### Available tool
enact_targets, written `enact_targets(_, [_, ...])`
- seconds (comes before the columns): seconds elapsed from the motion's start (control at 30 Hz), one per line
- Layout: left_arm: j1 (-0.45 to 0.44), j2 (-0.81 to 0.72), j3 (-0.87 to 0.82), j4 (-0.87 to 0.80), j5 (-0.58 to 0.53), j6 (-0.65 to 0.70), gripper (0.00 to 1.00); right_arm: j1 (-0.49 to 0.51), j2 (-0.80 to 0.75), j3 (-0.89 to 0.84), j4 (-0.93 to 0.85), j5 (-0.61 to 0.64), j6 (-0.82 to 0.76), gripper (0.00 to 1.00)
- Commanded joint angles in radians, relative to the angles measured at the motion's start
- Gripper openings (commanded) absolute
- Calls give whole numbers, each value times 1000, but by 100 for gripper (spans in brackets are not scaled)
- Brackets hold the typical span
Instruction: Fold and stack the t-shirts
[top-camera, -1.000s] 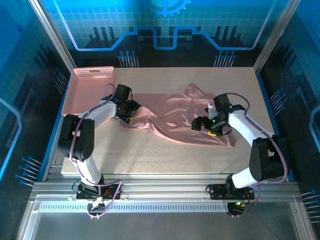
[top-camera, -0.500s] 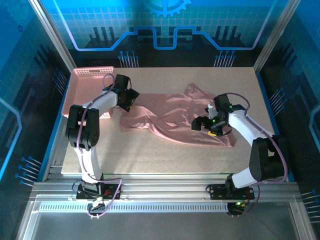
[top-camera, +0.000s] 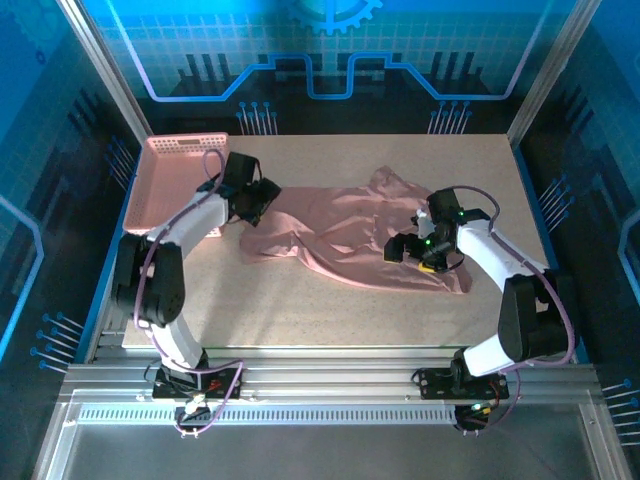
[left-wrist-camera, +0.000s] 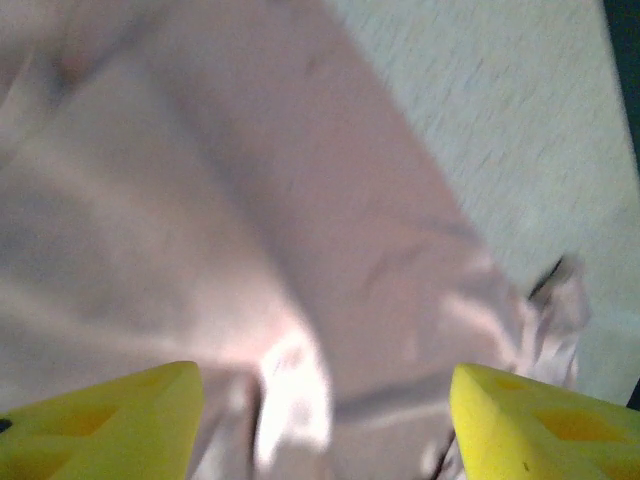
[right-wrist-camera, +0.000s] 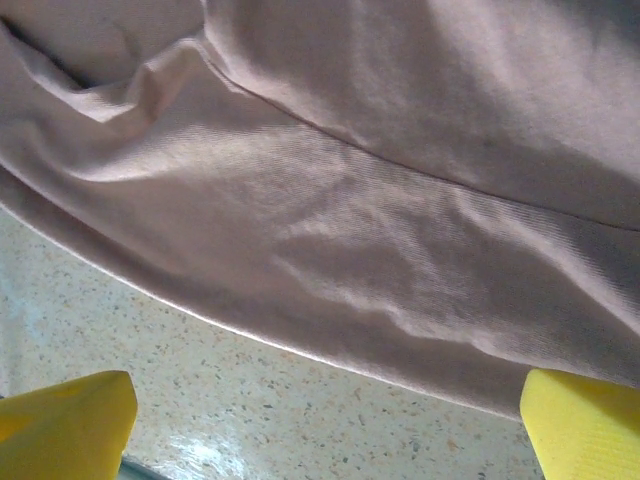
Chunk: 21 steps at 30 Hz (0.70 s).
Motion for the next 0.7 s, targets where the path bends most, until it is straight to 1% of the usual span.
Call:
enact_targets(0.0, [-2,-55,-153,6,34,-39,63,-24,26,-9,-22,55,49,100])
enact_targets(0.07, [0,-58,-199,35,35,-40,57,-50,41,-20,-3,51,67,100])
enact_targets(0.2, [-1,-8,-213,42,1,-8,46,-84,96,-14,19,94,88,99])
enact_targets(0.33, [4,55,-208,10,-35,20,38,-88,176,12,8,175,110,93])
enact_targets(0.4, [7,58,-218,-43,-50,30,35,-88,218,21,-10,231,118,87])
enact_targets(0.47, [13,35,-261,-77,-55,35,33,-87,257,30,-48,305,132,84])
enact_targets(0.5, [15,14,-289,-96,-65,40,33,-86,273,34,-62,331,133,76])
enact_targets(0.67, [30,-109,-418,-202,-110,71,32,-66,275,33,-130,455,136,76])
